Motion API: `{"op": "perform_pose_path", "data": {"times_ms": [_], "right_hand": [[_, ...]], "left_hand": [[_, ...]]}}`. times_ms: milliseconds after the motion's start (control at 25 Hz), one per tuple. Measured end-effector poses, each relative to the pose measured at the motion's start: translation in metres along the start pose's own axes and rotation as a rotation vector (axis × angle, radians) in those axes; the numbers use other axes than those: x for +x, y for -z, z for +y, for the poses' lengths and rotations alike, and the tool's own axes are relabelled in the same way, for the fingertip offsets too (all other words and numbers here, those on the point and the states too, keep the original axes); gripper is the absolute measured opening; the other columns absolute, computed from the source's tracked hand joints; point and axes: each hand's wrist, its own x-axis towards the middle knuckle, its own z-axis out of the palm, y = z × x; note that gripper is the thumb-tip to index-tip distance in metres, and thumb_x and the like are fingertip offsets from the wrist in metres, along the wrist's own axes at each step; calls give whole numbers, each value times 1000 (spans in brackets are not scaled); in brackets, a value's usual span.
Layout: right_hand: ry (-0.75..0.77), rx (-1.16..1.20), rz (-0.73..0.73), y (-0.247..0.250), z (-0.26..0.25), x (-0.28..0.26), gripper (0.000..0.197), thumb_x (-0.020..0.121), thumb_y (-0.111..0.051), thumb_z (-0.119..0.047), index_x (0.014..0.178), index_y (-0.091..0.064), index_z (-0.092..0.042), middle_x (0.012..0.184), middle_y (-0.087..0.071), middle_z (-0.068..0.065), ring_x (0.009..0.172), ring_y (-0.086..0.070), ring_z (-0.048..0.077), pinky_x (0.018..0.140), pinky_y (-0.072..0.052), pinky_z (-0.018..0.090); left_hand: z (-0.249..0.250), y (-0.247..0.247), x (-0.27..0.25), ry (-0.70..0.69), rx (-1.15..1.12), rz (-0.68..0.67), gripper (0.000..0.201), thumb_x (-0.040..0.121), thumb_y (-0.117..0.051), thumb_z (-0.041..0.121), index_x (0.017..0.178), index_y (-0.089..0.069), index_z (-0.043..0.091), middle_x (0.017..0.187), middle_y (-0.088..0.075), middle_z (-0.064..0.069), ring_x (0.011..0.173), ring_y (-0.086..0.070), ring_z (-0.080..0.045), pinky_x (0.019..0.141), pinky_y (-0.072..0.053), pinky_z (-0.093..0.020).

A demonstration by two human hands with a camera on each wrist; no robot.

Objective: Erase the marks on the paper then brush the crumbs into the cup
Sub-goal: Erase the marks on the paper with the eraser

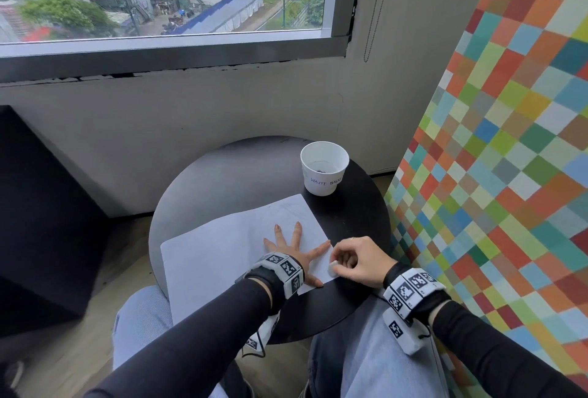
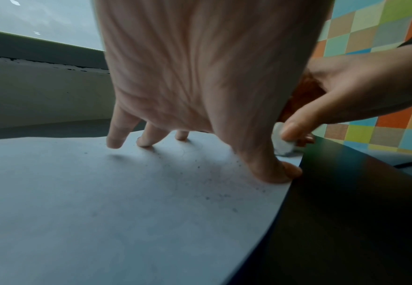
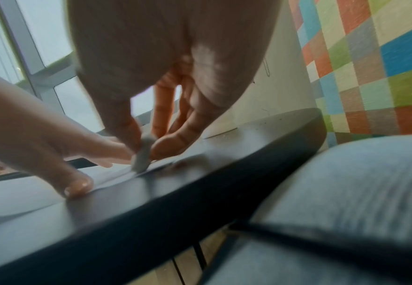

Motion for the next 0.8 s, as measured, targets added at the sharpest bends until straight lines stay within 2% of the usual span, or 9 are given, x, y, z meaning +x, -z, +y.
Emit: {"op": "perform_pose_path", "data": {"times_ms": [160, 280, 400, 520, 640, 760, 800], "right_hand": [[-15, 4, 56, 4, 2, -1, 4, 75, -71, -12, 75, -69, -15, 69, -62, -3, 60, -57, 12, 56, -43, 15], [9, 10, -37, 2, 1, -3, 2, 77, -71, -13, 78, -70, -12, 71, -64, -1, 61, -57, 8, 57, -44, 14], [1, -5, 32, 3, 2, -4, 2, 76, -70, -14, 78, -69, -14, 71, -63, -3, 62, -58, 10, 57, -44, 14], [21, -22, -28, 3, 2, -4, 2, 75, -70, -14, 77, -70, -13, 70, -63, -2, 61, -58, 10, 57, -44, 14], [-3, -11, 47, 2, 2, -4, 3, 75, -70, -13, 75, -68, -15, 69, -62, -3, 60, -58, 12, 55, -42, 13], [24, -1, -2, 0, 2, -4, 4, 75, -70, -13, 75, -67, -15, 68, -62, -3, 58, -57, 10, 55, -43, 13], [13, 4, 23, 1, 2, -4, 5, 75, -70, -12, 75, -67, -16, 68, -61, -4, 58, -56, 9, 55, -43, 13]], "left_hand": [[-1, -1, 1, -8, -8, 3, 91, 84, -52, 74, 142, 18, 63, 156, 38, -6, 140, 26, -55, 111, -6, -71], [-1, -2, 1, 0, -3, 2, 91, 84, -51, 75, 142, 18, 63, 156, 38, -6, 140, 25, -55, 111, -7, -71], [-1, -2, 2, -4, 2, 6, 91, 84, -51, 75, 142, 18, 63, 156, 38, -6, 140, 25, -55, 111, -8, -71], [0, -1, 0, -3, -2, 0, 91, 84, -52, 75, 142, 18, 63, 156, 38, -6, 140, 25, -55, 111, -7, -71], [0, -1, 1, -5, -1, 2, 91, 84, -52, 74, 142, 18, 63, 156, 38, -6, 140, 25, -55, 111, -6, -72], [0, -2, 1, -3, 13, 4, 91, 84, -51, 75, 142, 18, 63, 156, 37, -7, 140, 24, -55, 111, -5, -72], [0, -2, 2, -5, 23, 8, 92, 83, -51, 76, 142, 19, 63, 156, 37, -7, 140, 24, -56, 111, -4, -73]]}}
